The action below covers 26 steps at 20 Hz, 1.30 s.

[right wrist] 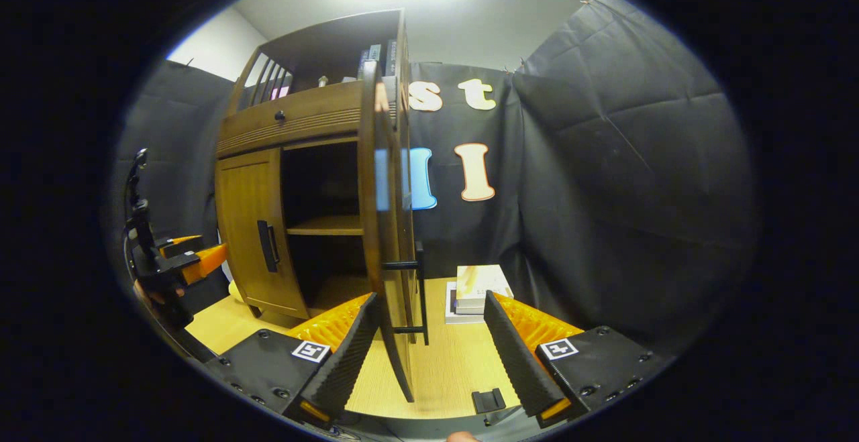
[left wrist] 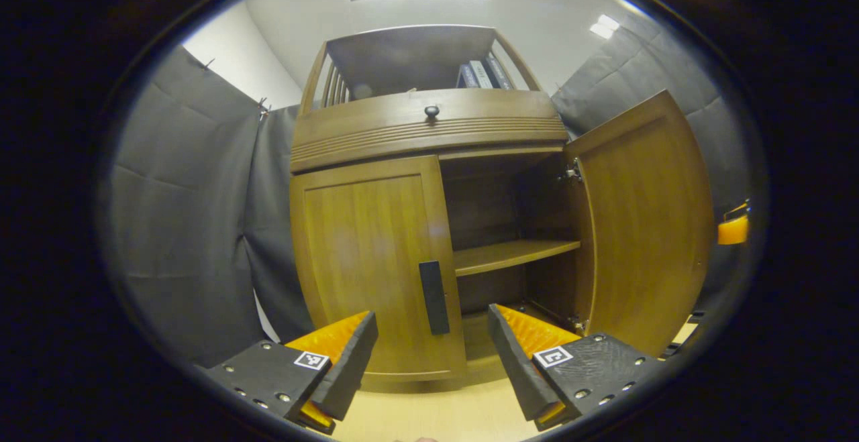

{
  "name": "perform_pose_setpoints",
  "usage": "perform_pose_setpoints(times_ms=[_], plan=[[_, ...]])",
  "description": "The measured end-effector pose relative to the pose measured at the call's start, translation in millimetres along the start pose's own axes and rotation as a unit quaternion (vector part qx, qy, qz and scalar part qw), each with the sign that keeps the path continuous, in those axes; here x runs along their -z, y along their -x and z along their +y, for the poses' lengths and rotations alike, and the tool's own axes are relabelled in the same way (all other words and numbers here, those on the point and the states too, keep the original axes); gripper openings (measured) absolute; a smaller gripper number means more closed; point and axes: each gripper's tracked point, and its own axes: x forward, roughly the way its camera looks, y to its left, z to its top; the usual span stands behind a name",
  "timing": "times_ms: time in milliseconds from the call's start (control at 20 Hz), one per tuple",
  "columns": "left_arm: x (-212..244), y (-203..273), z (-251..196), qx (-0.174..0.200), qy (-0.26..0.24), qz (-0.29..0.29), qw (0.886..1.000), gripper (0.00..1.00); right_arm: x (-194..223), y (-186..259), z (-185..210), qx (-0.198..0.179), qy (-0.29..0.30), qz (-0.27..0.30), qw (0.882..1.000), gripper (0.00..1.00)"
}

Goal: Open the right door of the double-door shoe cabinet with the right hand, and open the left door with the left hand.

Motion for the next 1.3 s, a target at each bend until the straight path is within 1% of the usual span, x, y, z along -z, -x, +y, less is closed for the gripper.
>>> perform_pose_setpoints(times_ms=[150, 200, 250, 400, 450, 500, 550, 600, 650, 900, 1000, 1150, 1200, 1300], plan=[[0.9, -25.9, 8.8, 0.003, 0.001, 0.001, 1.000, 0.96, -3.6, 7.6, 20.9, 0.000, 0.003, -0.007, 1.000, 0.98], [1.4, -37.2, 11.0, 0.004, 0.002, 0.002, 1.000, 0.96, -3.8, 9.9, 28.1, -0.001, 0.001, -0.007, 1.000, 0.92], [3.0, -47.3, 13.1, 0.004, 0.002, 0.004, 1.000, 0.96, -2.5, 9.9, 34.4, 0.000, -0.001, -0.007, 1.000, 0.98], [11.6, -80.0, 18.2, 0.007, 0.010, 0.015, 1.000, 0.97, 0.1, 9.7, 48.9, 0.006, -0.002, -0.005, 1.000, 0.98], [15.7, -87.6, 20.6, 0.008, 0.015, 0.018, 1.000, 0.97, 1.9, 9.1, 50.5, 0.010, -0.001, -0.006, 1.000, 0.92], [20.2, -97.7, 22.3, 0.009, 0.020, 0.021, 1.000, 0.97, 3.3, 8.4, 52.7, 0.015, -0.001, -0.004, 1.000, 0.98], [24.0, -106.9, 22.6, 0.011, 0.023, 0.024, 0.999, 0.97, 6.9, 7.2, 56.3, 0.017, -0.002, -0.002, 1.000, 0.98], [26.3, -115.9, 21.5, 0.015, 0.024, 0.026, 0.999, 0.94, 7.8, 5.1, 58.6, 0.021, -0.003, 0.000, 1.000, 0.98], [28.1, -123.6, 19.6, 0.019, 0.025, 0.029, 0.999, 0.97, 9.6, 3.0, 59.5, 0.026, -0.004, 0.002, 1.000, 0.98], [46.1, -164.3, 11.4, 0.032, 0.026, 0.051, 0.998, 0.97, 12.9, -7.4, 70.0, 0.036, -0.014, 0.007, 0.999, 0.98], [49.7, -174.8, 8.4, 0.033, 0.031, 0.054, 0.998, 0.85, 13.1, -11.1, 74.6, 0.037, -0.007, 0.008, 0.999, 0.98], [56.2, -186.3, 11.5, 0.024, 0.038, 0.056, 0.997, 0.63, 12.8, -13.1, 79.4, 0.033, -0.002, 0.006, 0.999, 0.98], [53.5, -177.0, 12.1, 0.023, 0.046, 0.057, 0.997, 0.55, 13.6, -13.5, 81.5, 0.031, -0.001, 0.008, 0.999, 0.98], [56.4, -184.2, 13.1, 0.020, 0.050, 0.059, 0.997, 0.40, 15.2, -14.0, 83.8, 0.026, 0.001, 0.010, 1.000, 0.98]])
